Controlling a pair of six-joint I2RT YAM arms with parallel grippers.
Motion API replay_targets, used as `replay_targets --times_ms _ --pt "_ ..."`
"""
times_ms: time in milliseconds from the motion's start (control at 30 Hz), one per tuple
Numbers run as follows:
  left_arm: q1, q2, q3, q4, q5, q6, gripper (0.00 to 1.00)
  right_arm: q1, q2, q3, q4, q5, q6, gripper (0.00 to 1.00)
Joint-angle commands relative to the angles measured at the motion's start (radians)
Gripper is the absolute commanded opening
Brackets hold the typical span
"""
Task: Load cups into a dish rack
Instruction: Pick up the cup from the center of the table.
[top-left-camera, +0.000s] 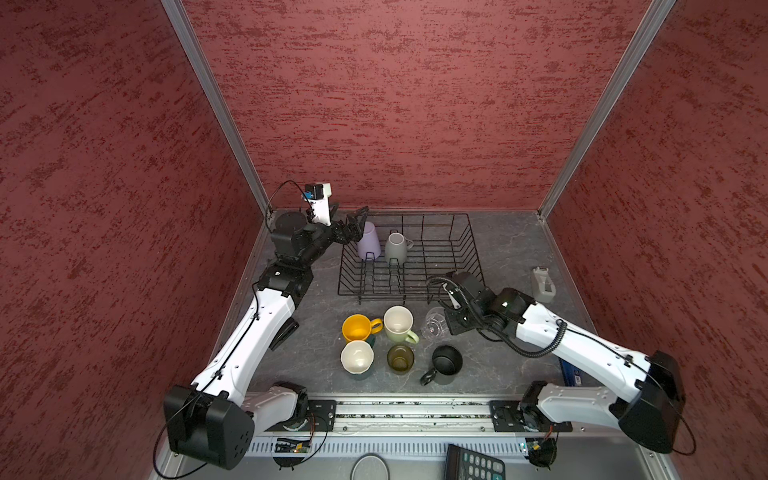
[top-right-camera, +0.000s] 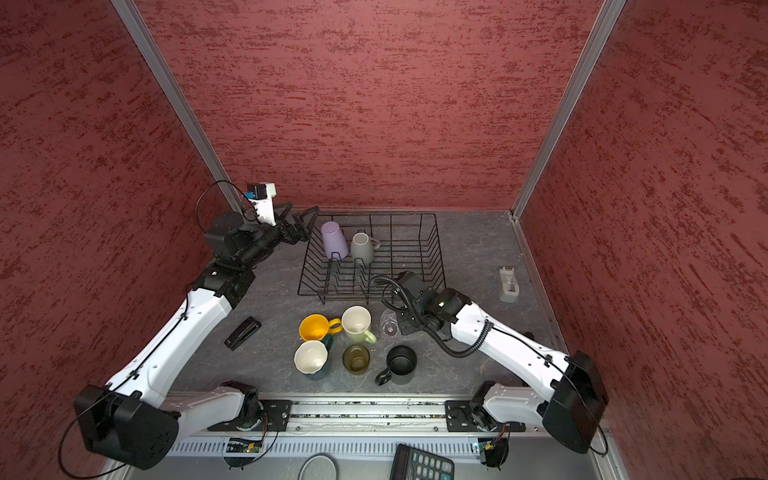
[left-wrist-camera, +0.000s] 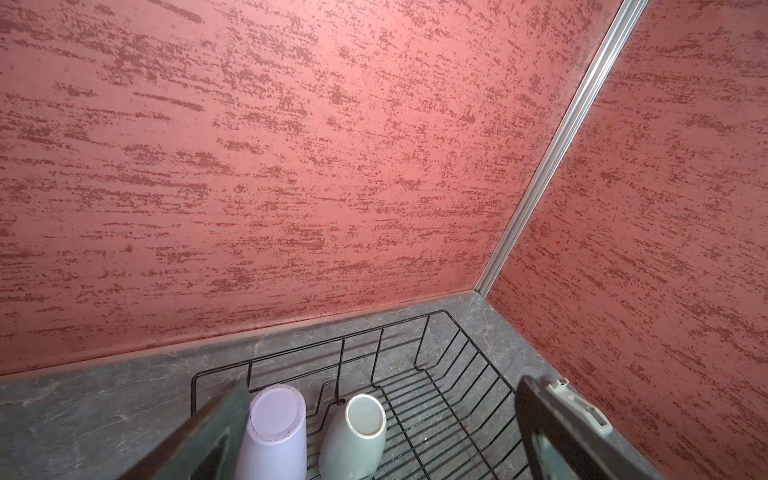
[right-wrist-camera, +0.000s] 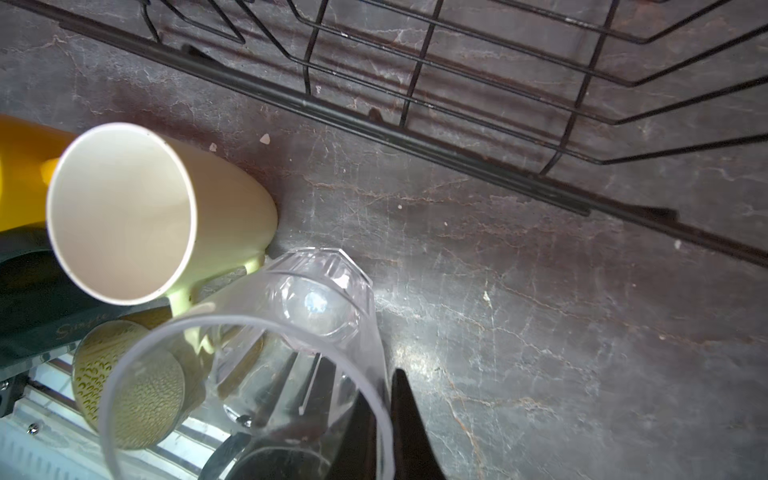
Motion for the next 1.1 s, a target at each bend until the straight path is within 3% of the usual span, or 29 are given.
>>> replay_targets --times_ms 0,333,533,733,1067 --pt "0.005 -0.018 -0.034 0.113 0.007 0.014 1.0 0.005 -0.055 0.092 -0.109 0.039 -0.014 0.0" --pt "-0.007 0.002 -0.041 0.138 0.058 0.061 1.0 -0.029 -0.08 0.235 -0.036 0.051 -0.045 0.0" --pt "-0.021 0.001 -0.092 0.182 0.135 0.106 1.0 -0.19 -0.06 0.183 0.275 -0.238 -0.04 0.0" --pt "-0.032 -0.009 -0.194 0.292 0.261 0.102 1.0 -0.358 0.031 0.138 0.555 -0.452 0.013 0.0" --pt "-0.089 -0.001 -0.257 0.317 0.54 0.205 1.0 -0.448 0.096 0.119 0.818 -0.747 0.087 0.0"
